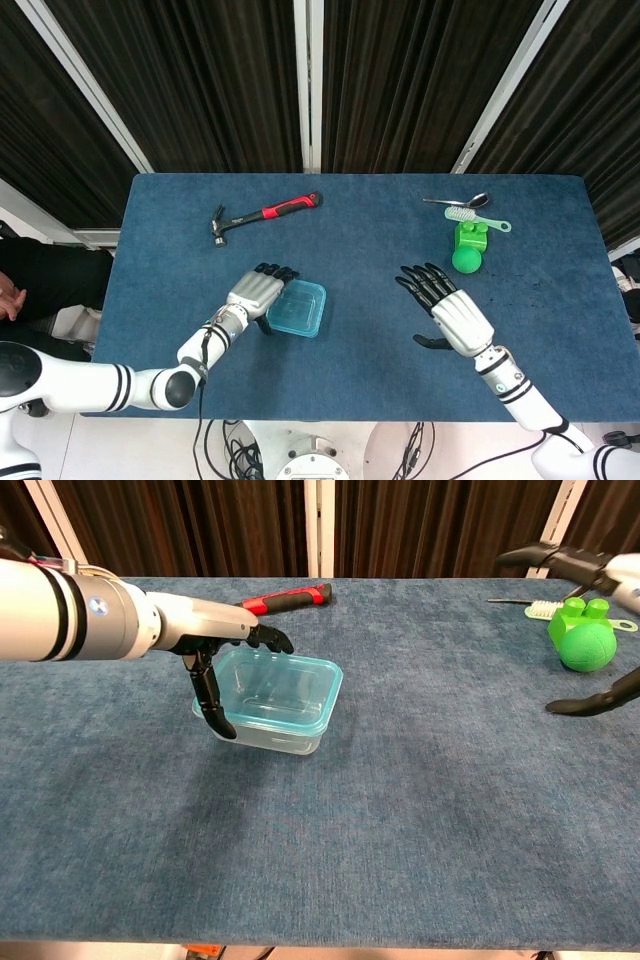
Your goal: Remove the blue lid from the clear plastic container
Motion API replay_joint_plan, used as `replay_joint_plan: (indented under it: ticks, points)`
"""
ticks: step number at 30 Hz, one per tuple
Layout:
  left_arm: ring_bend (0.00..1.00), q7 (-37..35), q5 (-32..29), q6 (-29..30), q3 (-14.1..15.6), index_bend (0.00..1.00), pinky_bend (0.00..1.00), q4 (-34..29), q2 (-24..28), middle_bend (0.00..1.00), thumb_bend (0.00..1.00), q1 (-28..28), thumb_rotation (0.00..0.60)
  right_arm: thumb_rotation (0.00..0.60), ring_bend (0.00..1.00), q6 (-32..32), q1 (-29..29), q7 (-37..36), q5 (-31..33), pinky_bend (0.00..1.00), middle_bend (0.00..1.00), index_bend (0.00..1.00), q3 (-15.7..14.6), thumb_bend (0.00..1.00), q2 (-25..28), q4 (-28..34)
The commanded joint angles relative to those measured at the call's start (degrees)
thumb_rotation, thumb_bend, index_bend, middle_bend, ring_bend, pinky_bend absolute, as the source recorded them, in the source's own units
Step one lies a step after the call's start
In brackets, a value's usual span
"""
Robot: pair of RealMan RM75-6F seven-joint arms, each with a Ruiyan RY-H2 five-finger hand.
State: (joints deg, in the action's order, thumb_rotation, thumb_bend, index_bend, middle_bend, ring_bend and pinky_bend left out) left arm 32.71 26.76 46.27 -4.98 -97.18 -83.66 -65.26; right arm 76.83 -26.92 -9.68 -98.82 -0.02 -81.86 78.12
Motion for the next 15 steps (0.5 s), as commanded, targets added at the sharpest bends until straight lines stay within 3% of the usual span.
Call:
replay_joint_plan:
  ticks: [1, 8, 15]
  points:
    - [0.08, -0.48, 1.41, 2.32, 0.17, 0.14, 0.12, 0.62, -1.38, 0.16, 0.0, 0.39, 0.6, 0.6, 0.0, 0.13, -1.39, 0.15, -1.34, 0.0, 0.0, 0.0, 0.61, 0.03, -5.22, -3.9]
    - [0.11, -0.31, 0.6, 3.93, 0.3, 0.17, 0.15, -0.17, -2.77, 0.19, 0.0, 0.28, 0.6, 0.6, 0.0, 2.63, -5.15, -4.35, -4.46, 0.0, 0.0, 0.0, 2.09, 0.03, -17.26, -14.22]
    - [0.11, -0.48, 0.41, 4.55, 0.33, 0.17, 0.15, -0.8, -3.35, 0.19, 0.0, 0.27, 0.6, 0.6, 0.0, 3.85, -8.08, -7.19, -6.12, 0.0, 0.0, 0.0, 2.04, 0.03, -23.7, -21.2]
